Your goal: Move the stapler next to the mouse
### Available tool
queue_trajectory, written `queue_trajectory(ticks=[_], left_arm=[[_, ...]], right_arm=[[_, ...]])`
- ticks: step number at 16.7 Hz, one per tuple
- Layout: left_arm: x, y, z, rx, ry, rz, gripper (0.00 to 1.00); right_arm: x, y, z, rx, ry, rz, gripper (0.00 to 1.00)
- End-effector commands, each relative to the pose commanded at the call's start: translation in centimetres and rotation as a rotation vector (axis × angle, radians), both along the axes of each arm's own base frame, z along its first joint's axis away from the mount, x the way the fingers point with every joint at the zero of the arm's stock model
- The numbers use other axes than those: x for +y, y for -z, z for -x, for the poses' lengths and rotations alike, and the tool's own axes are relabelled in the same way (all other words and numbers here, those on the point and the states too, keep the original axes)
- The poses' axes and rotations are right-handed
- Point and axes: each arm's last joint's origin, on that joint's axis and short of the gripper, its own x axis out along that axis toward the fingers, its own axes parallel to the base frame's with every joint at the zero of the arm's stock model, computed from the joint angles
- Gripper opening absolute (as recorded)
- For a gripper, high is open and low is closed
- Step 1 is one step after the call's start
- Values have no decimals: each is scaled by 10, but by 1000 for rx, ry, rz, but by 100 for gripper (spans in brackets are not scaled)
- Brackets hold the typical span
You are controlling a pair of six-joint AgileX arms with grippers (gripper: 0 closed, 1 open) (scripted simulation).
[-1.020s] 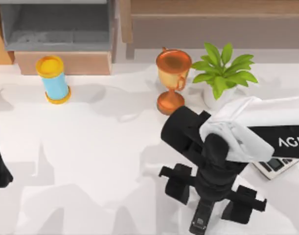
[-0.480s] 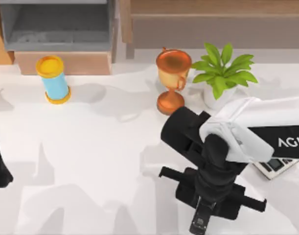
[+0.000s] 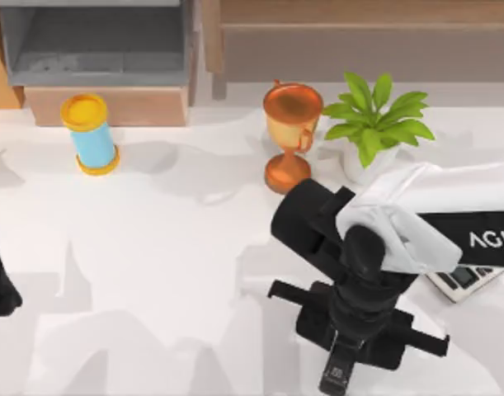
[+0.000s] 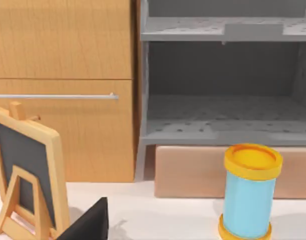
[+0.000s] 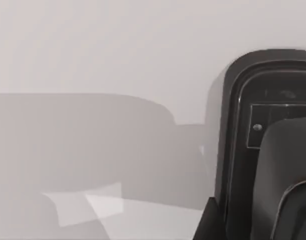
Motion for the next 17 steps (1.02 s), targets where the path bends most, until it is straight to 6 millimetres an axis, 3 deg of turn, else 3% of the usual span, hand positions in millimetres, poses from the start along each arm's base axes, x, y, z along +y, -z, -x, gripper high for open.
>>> queue_trajectory(ticks=[7,12,14,17], left_arm=[[0,0,0,0,0,0,100],[0,0,0,0,0,0,100],[0,0,0,0,0,0,100],[0,0,0,0,0,0,100]], right_arm=[[0,-29,0,2,0,1,0],[-1,-31,-3,-4,-2,-11,0],[-3,-48,-17,-36,-16,-62,0],[-17,-88,-57,-119,-59,-158,0]])
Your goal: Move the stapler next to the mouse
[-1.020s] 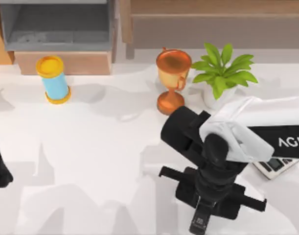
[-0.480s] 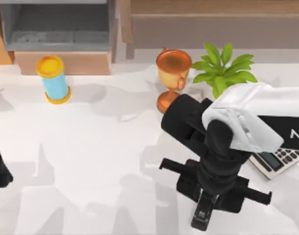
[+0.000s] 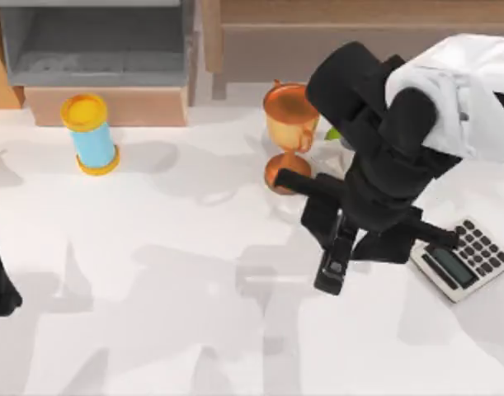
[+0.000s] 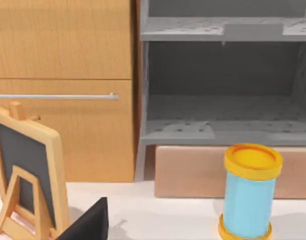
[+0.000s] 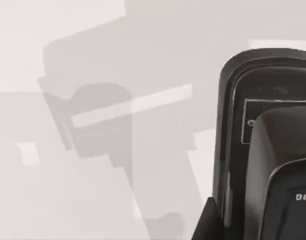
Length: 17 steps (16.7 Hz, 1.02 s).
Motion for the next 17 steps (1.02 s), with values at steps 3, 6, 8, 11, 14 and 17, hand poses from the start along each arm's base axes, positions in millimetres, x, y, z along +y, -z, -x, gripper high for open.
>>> queue_trajectory(ticks=[3,6,8,11,14,17], left_arm=[[0,0,0,0,0,0,100],[0,0,0,0,0,0,100],[0,0,0,0,0,0,100],[0,0,0,0,0,0,100],[0,0,0,0,0,0,100],[0,0,0,0,0,0,100]], right_arm=[[-35,-43,-50,-114,-50,-54,0],[-92,-64,-103,-196,-104,-22,0],[-142,-61,-134,-195,-143,34,0],[-227,-32,-167,-100,-192,108,0],[-300,7,-182,10,-242,131,0],[-334,34,-194,32,-300,138,0]])
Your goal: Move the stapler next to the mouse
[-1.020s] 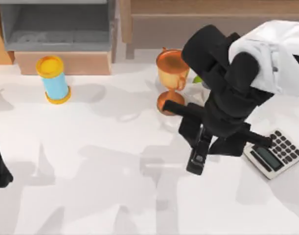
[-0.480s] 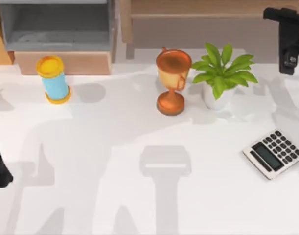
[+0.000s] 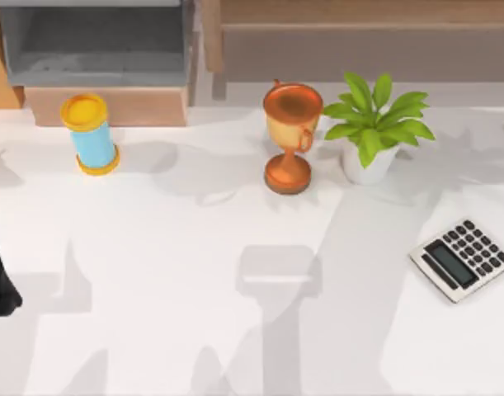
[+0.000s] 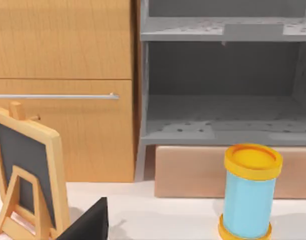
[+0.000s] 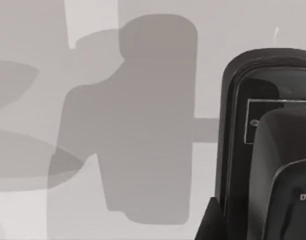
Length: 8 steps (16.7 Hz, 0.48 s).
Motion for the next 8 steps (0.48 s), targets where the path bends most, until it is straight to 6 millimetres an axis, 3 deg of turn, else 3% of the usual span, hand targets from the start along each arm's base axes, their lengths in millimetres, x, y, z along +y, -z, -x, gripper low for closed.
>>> queue_trajectory(ticks=[8], left_arm=[[0,0,0,0,0,0,100]], right_arm=[[-2,7,-5,-8,-25,6,0]])
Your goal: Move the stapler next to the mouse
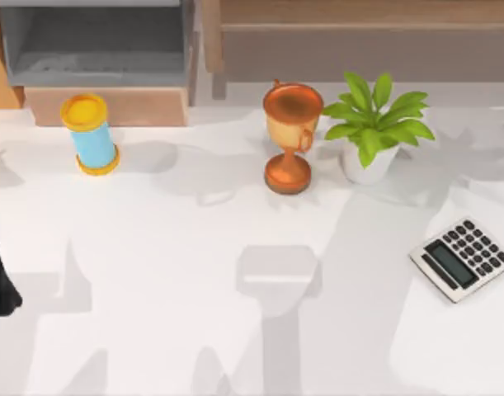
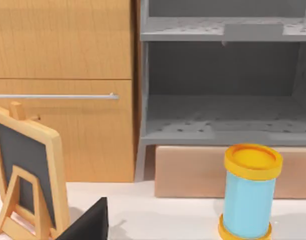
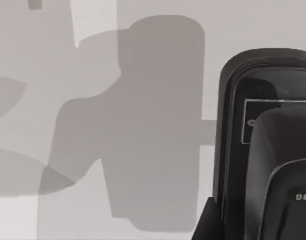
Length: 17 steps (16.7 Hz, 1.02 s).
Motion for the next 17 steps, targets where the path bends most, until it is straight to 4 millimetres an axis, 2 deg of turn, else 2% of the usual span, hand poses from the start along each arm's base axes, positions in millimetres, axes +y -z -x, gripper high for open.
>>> queue_trajectory(ticks=[17], left_arm=[[0,0,0,0,0,0,100]], right_arm=[[4,10,21,228,15,174,0]])
